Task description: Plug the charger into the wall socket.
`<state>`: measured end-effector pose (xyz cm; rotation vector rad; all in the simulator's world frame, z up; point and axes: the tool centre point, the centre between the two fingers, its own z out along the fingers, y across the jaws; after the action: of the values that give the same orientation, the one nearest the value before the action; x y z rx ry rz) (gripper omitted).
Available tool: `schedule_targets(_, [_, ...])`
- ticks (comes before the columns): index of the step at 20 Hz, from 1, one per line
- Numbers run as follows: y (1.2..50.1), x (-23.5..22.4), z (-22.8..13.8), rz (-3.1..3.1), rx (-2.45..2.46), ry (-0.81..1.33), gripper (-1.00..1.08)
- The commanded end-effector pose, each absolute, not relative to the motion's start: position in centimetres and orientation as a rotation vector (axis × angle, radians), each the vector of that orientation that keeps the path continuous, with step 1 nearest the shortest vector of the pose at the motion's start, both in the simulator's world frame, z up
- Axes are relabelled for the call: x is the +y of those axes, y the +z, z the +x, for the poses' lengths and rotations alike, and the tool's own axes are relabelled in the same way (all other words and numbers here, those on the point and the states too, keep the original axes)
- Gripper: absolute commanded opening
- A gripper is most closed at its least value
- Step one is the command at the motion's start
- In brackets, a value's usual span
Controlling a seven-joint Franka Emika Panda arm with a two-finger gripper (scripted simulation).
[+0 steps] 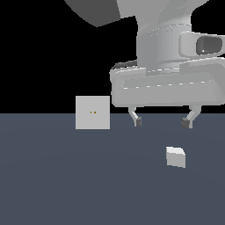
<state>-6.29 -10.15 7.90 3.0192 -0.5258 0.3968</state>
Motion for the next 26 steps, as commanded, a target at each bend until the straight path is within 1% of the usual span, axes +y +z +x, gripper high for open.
schedule_targets(1, [7.4,-11.0,-6.6,3.003,-0.559,0.427,1.00])
schedule_targets(8, [6.5,-12.3,-7.2,2.976,-0.616,0.473,1.00])
schedule_targets(17, [6.0,-12.6,-7.3,2.972,-0.626,0.479,1.00])
schedule_targets(26, [2.7,-12.5,-7.4,2.973,-0.629,0.481,1.00])
